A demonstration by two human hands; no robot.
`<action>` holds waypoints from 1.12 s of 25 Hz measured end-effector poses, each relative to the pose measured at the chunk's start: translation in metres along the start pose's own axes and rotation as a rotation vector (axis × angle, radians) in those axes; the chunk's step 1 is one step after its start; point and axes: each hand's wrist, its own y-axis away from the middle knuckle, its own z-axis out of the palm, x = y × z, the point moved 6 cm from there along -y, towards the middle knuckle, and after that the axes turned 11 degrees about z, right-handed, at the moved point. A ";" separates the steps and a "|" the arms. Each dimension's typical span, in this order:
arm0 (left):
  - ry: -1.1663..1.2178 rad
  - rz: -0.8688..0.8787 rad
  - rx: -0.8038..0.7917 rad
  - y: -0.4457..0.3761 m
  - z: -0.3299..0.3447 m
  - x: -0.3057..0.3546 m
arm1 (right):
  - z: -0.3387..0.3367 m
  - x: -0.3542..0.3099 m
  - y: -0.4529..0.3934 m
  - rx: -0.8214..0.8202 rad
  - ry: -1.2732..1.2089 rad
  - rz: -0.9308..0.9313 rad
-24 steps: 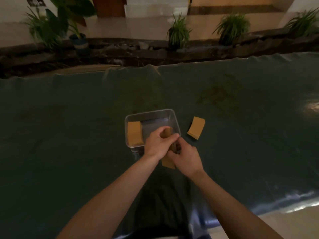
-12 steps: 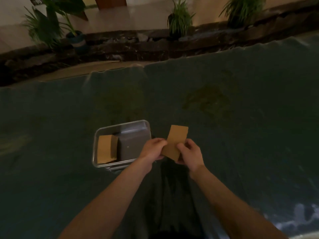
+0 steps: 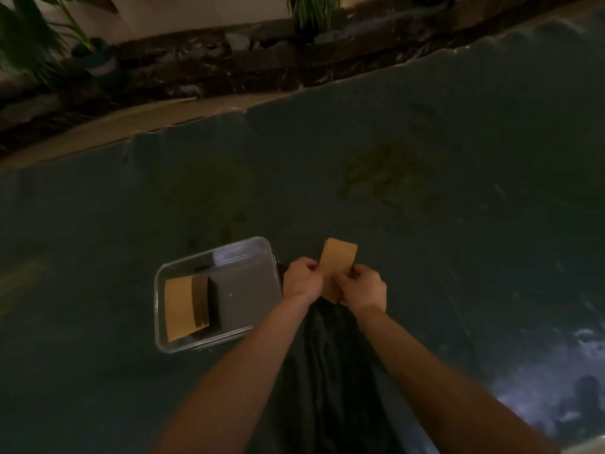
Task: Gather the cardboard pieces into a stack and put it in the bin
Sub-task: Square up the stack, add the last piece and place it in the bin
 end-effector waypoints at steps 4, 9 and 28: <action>-0.117 0.045 0.043 -0.016 0.003 -0.001 | 0.015 -0.011 -0.013 0.117 0.098 -0.018; -0.221 0.106 0.032 -0.023 0.011 -0.004 | 0.021 -0.011 -0.016 0.200 0.187 -0.017; -0.065 0.013 -0.164 -0.042 0.031 -0.006 | 0.038 0.002 -0.045 -0.119 -0.335 0.415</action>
